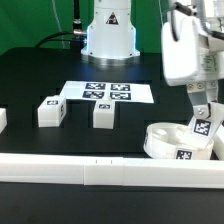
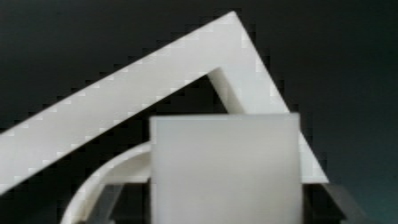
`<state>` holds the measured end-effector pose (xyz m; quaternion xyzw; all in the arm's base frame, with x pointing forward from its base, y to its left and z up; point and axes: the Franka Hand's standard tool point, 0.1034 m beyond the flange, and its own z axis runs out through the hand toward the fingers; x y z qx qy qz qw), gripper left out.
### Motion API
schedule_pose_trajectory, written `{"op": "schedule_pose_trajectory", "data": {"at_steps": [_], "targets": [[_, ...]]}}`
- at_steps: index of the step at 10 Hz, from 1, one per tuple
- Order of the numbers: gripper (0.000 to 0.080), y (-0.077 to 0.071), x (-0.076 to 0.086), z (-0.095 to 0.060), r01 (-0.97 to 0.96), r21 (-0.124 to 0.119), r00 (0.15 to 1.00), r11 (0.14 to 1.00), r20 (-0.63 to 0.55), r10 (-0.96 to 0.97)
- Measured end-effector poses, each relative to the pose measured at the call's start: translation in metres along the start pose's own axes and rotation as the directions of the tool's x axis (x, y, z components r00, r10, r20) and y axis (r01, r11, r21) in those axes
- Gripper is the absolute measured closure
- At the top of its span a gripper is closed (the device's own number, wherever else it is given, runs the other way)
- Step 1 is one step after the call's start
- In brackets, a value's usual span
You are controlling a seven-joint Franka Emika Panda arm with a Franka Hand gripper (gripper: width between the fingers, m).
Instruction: Assemble stool
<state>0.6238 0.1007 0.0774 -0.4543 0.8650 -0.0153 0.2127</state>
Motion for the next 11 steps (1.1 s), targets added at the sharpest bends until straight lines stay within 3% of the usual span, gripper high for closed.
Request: {"op": "schedule_pose_trajectory", "data": {"at_steps": [3, 5, 7, 8, 9, 10, 11], "targets": [[0.0459, 0.011, -0.009, 0.001, -0.216, -0.010, 0.976, 0.976, 0.006, 0.216], [0.0459, 0.016, -0.013, 0.001, -0.323, 0.002, 0.946, 0.946, 0.007, 0.323], [0.0412, 0.019, -0.012, 0.002, -0.365, -0.004, 0.931, 0.931, 0.011, 0.365], [0.0246, 0.019, -0.012, 0.002, -0.334, -0.004, 0.942, 0.942, 0.011, 0.334], [0.0246, 0.019, -0.013, 0.001, -0.325, -0.003, 0.945, 0.946, 0.013, 0.325], [0.0170, 0.014, -0.012, -0.007, -0.280, 0.004, 0.960, 0.960, 0.021, 0.280], [0.0156, 0.008, -0.008, -0.018, -0.239, 0.021, 0.971, 0.971, 0.030, 0.238]]}}
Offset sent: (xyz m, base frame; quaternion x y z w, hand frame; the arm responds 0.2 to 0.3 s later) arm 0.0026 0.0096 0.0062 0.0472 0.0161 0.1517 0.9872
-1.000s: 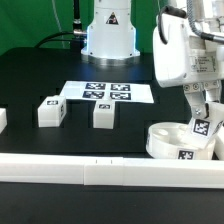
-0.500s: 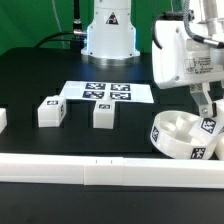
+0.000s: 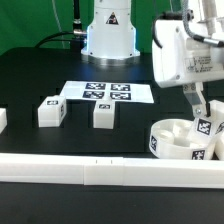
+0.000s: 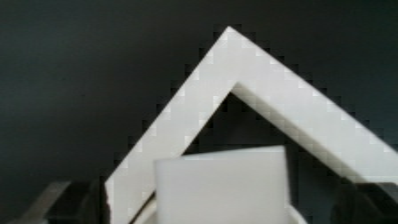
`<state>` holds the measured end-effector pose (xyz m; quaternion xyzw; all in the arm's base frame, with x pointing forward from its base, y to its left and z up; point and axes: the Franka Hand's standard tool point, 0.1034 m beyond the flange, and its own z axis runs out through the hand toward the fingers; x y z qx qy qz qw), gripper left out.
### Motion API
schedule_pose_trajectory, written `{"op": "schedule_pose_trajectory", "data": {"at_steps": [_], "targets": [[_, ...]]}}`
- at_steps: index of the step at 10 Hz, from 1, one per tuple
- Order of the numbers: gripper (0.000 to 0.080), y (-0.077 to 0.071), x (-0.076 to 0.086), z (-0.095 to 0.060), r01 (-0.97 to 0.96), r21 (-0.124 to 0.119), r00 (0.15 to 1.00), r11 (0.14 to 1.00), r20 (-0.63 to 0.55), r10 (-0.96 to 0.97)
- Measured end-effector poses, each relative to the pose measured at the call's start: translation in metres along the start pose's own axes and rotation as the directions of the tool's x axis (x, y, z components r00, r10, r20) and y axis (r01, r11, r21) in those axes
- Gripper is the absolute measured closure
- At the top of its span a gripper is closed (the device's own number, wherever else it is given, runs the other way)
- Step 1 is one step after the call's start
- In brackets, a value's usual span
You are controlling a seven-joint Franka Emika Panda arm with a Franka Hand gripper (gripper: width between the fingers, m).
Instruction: Assemble stool
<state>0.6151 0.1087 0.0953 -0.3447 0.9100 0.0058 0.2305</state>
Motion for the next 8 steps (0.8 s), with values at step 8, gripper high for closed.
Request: {"op": "schedule_pose_trajectory", "data": {"at_steps": [8], "targets": [[0.0150, -0.010, 0.002, -0.021, 0.312, -0.070, 0.950, 0.947, -0.007, -0.313]]}}
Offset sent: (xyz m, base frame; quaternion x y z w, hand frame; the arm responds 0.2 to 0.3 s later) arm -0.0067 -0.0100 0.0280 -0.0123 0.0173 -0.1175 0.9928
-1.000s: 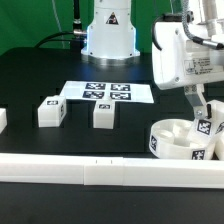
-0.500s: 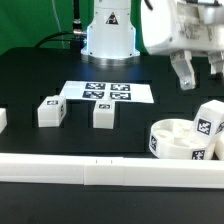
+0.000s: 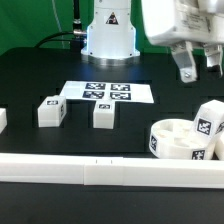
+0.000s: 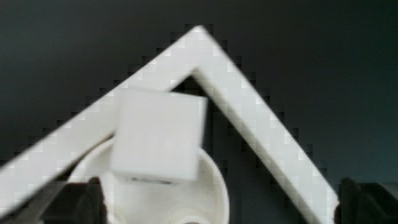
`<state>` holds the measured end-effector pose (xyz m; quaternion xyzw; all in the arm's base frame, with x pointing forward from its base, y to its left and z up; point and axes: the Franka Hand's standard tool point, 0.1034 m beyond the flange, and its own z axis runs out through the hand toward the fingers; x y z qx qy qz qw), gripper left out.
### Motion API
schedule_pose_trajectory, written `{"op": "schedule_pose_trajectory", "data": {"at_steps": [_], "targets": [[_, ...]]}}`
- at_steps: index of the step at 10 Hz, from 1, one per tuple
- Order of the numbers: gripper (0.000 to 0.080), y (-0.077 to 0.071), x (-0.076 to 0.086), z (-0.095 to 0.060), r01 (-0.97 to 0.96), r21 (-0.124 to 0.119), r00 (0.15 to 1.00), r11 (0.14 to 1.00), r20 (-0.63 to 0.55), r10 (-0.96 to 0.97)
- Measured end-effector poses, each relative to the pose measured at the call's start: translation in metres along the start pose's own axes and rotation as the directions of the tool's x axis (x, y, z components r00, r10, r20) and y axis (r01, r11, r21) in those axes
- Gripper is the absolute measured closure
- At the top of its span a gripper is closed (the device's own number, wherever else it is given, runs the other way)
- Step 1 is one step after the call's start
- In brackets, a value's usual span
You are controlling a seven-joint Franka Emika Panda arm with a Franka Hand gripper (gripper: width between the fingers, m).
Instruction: Assemble stool
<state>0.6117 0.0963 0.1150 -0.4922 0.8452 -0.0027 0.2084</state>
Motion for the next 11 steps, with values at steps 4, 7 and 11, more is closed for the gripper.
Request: {"op": "schedule_pose_trajectory", "data": {"at_steps": [4, 7, 11], "targets": [[0.0150, -0.005, 0.024, -0.003, 0.287, -0.027, 0.958, 0.958, -0.004, -0.287], [0.0150, -0.005, 0.026, -0.002, 0.318, -0.030, 0.948, 0.948, -0.006, -0.318], [0.0150, -0.028, 0.066, -0.014, 0.596, -0.045, 0.803, 0.802, 0.008, -0.596]]}}
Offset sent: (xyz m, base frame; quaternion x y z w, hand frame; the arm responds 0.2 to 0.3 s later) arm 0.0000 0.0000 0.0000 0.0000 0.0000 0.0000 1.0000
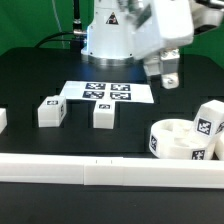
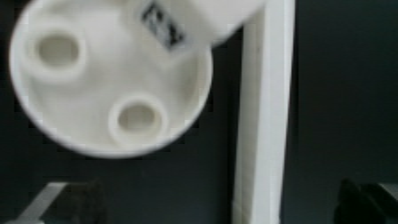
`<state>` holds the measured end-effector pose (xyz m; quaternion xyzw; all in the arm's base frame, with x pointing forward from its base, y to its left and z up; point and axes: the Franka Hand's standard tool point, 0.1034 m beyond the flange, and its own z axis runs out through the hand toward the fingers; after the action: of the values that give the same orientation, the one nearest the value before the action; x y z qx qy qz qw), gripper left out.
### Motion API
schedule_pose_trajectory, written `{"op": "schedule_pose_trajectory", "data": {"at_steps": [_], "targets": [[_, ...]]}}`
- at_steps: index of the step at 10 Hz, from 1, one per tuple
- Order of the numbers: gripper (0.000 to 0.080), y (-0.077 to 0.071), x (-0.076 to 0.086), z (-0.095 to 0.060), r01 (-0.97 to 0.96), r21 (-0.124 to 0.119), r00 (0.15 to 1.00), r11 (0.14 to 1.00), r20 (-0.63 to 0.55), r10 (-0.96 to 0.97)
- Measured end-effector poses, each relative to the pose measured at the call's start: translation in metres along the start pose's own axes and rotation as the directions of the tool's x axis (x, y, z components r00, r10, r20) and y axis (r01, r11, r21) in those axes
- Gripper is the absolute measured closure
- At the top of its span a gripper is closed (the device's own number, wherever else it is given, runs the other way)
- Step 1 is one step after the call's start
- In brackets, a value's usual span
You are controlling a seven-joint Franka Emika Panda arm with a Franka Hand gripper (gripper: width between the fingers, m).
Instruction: Assemble stool
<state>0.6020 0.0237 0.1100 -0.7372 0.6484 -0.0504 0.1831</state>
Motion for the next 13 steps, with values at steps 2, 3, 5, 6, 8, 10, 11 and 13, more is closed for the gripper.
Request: {"op": "schedule_pose_trajectory", "data": {"at_steps": [2, 3, 5, 6, 8, 10, 11, 13], "targets": [[0.0150, 0.001, 0.005, -0.001, -0.019, 0.015, 1.000, 1.000, -0.020, 0.019], [0.0150, 0.001, 0.006, -0.001, -0.009, 0.014, 1.000, 1.000, -0.021, 0.009], [0.0150, 0.002, 0.001, 0.006, 0.319, -0.084, 0.947, 0.944, -0.006, -0.320], [0.0150, 0.002, 0.000, 0.007, 0.441, -0.118, 0.896, 0.889, 0.015, -0.443], [0.0150, 0.003, 0.004, 0.009, 0.622, -0.145, 0.782, 0.769, 0.058, -0.621], [0.0150, 0.002, 0.012, 0.008, 0.700, -0.129, 0.711, 0.702, 0.040, -0.702], [0.0150, 0.001, 0.012, 0.008, 0.748, -0.129, 0.660, 0.651, 0.048, -0.749], [0.0150, 0.002, 0.013, 0.008, 0.830, -0.124, 0.553, 0.544, 0.064, -0.830]]}}
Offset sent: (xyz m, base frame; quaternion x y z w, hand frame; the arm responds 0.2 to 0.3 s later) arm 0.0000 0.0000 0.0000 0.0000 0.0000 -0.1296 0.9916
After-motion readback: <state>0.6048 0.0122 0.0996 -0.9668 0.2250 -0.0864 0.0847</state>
